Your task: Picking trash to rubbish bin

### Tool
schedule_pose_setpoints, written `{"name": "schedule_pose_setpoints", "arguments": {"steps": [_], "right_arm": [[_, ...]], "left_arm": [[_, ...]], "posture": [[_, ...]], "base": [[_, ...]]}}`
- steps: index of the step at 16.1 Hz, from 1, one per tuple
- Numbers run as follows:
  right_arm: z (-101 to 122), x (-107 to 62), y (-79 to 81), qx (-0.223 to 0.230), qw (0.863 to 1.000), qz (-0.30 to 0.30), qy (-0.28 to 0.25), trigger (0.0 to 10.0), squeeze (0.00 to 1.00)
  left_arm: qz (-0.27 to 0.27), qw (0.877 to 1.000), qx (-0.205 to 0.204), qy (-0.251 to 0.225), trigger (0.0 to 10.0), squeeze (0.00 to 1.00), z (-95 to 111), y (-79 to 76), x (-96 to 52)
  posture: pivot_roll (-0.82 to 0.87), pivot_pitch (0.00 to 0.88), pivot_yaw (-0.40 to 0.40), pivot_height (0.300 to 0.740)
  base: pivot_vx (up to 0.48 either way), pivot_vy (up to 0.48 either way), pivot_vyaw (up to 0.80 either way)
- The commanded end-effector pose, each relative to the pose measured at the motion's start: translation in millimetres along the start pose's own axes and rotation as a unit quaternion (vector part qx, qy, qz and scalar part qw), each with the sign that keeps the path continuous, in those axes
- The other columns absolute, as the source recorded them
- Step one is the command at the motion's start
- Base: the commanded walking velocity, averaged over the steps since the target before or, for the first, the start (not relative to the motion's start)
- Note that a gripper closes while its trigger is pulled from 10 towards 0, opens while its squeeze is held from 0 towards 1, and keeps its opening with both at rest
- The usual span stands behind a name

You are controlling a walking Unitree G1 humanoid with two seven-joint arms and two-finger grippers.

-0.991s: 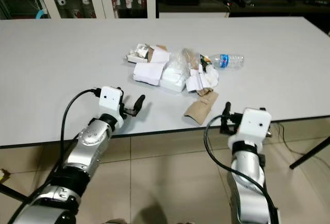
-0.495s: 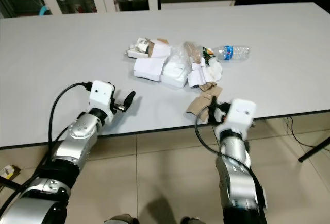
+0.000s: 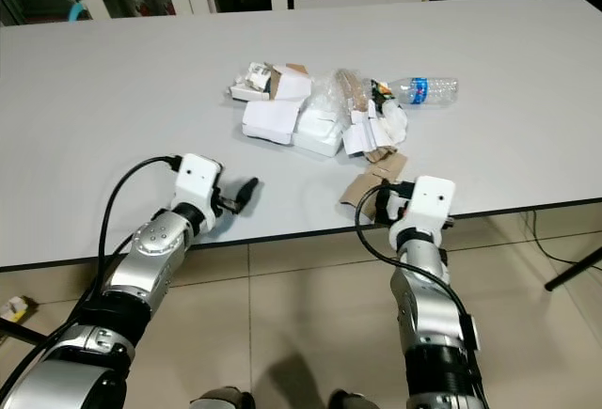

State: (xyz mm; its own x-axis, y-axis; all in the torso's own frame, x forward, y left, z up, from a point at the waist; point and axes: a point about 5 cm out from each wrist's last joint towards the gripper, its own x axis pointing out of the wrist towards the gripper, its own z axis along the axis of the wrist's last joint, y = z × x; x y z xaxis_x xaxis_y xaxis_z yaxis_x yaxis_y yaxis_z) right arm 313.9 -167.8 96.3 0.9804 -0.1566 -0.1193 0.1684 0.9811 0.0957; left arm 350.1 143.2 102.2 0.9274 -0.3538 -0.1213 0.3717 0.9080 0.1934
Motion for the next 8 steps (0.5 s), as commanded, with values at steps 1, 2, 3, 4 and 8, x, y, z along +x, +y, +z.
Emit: {"name": "schedule_pose_setpoints", "arguments": {"steps": [1,2,3,4,8], "right_arm": [[2,3.2,-1.1,0.003,1.000,0.002,-0.002,10.0,0.00],[2,5.3,-1.6,-0.001,1.000,0.004,-0.003,10.0,0.00],[4,6.9,-2.7,-0.007,1.000,0.006,-0.006,10.0,0.00],[5,8.1,-4.5,-0.010,1.000,0.005,-0.009,10.0,0.00],[6,9.6,-10.1,-0.013,1.000,0.003,-0.013,10.0,0.00]], "left_arm": [[-0.011,1.000,-0.002,0.019,10.0,0.00,-7,4.3,-4.2],[-0.031,0.999,-0.005,0.017,10.0,0.00,-7,8.4,-6.8],[-0.057,0.998,0.003,0.004,10.0,0.00,-5,12.9,-9.2],[-0.052,0.999,0.012,0.002,10.0,0.00,-5,19.6,-10.2],[-0.024,1.000,0.006,0.008,10.0,0.00,-5,23.1,-5.9]], "posture": [[0.26,0.136,-0.020,0.740],[0.26,0.138,-0.027,0.740],[0.27,0.140,-0.033,0.740],[0.26,0.140,-0.040,0.740],[0.25,0.133,-0.045,0.740]], "base": [[0.000,0.000,0.00],[0.000,0.000,0.00],[0.000,0.000,0.00],[0.000,0.000,0.00],[0.000,0.000,0.00]]}}
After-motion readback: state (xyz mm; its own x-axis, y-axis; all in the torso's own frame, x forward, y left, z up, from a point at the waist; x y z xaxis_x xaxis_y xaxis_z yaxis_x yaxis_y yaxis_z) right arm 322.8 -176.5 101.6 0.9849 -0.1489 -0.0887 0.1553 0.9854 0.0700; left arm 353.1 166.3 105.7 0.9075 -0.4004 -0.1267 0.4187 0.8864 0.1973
